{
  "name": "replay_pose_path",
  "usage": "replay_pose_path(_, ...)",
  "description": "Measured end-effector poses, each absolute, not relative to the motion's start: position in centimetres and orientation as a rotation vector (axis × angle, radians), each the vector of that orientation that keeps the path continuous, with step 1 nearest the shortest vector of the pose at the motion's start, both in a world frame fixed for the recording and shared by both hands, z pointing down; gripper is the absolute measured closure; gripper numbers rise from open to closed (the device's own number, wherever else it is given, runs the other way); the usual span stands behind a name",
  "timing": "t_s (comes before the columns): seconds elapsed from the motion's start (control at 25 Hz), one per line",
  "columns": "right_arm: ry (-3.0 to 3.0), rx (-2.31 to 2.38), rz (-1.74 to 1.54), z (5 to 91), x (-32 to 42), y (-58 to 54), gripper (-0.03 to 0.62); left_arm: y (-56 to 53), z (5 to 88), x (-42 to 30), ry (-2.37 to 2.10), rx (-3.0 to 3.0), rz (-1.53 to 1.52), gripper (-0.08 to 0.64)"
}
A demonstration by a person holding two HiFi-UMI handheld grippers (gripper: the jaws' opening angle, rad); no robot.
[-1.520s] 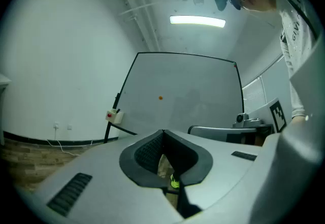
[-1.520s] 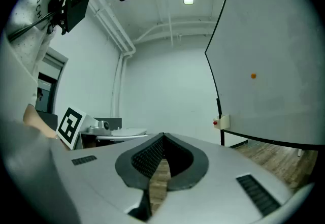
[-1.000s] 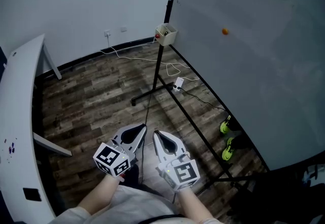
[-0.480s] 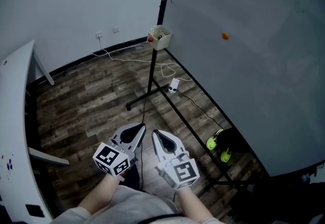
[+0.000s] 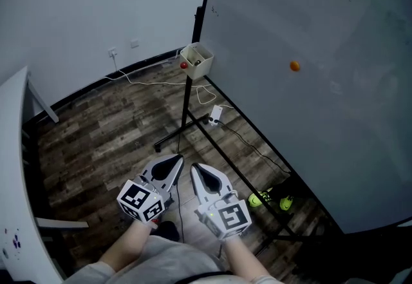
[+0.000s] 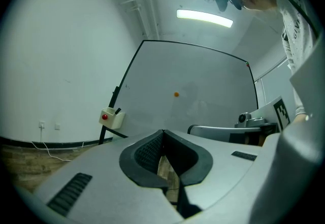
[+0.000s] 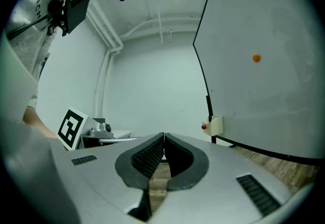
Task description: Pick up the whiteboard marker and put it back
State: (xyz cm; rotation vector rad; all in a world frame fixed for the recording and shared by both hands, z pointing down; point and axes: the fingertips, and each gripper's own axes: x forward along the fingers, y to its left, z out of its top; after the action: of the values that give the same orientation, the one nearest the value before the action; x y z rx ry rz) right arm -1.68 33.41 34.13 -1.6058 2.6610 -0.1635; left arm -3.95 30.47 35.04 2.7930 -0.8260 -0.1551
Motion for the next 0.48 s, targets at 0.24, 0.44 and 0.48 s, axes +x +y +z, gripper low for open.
replay_pose_path(0.24,2.654,-1.643,-0.183,35.2,-2.2,28.5,0.573,25.3,35.7,-4.6,-0.796,2.79,-0.152,0.545)
replay_pose_path(0.44,2.619,-1.659,-0.14,34.9,-3.0,24.7,0.572,21.6,35.9,-5.3,-0.77,2.793,-0.155,0.545)
replay_pose_path(0.48,2.62,-1.667,-0.144,35.0,-3.1,24.1,0.574,21.0,36.0,-5.5,-0.761,2.795,-0.157,0.545)
